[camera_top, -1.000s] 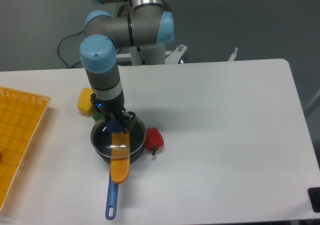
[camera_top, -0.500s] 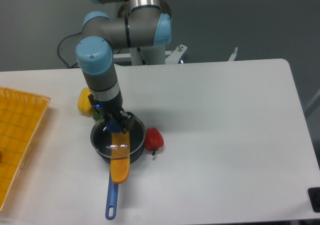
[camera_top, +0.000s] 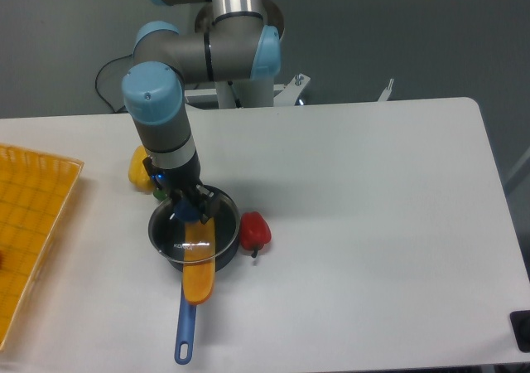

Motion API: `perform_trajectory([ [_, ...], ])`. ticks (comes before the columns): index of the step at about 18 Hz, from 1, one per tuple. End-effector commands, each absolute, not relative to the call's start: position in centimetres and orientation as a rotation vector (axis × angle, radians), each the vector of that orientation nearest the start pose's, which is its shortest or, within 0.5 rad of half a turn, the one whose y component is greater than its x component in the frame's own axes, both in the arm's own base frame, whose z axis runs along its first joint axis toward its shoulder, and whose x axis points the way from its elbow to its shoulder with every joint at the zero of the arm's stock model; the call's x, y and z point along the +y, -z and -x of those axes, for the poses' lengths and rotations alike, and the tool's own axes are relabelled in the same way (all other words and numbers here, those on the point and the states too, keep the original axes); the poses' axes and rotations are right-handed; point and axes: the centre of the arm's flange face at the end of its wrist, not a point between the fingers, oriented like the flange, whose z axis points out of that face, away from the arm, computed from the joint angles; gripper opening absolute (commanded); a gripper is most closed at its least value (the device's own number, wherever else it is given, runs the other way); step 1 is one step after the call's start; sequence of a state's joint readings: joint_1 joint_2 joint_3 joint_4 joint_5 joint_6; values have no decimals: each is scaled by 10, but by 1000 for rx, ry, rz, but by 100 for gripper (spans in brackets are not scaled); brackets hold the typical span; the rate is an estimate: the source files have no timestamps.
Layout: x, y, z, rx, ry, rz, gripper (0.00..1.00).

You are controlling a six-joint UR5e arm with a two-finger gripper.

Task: Close the pot lid
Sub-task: 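Hold the lid on the pan and adjust its seating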

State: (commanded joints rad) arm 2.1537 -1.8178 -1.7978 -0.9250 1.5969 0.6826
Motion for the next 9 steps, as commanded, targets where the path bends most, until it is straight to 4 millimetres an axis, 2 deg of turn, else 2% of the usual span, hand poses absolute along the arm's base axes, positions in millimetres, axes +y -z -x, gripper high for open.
perform_trajectory([
  [9,546,-311,202,163,-182,3013,63],
])
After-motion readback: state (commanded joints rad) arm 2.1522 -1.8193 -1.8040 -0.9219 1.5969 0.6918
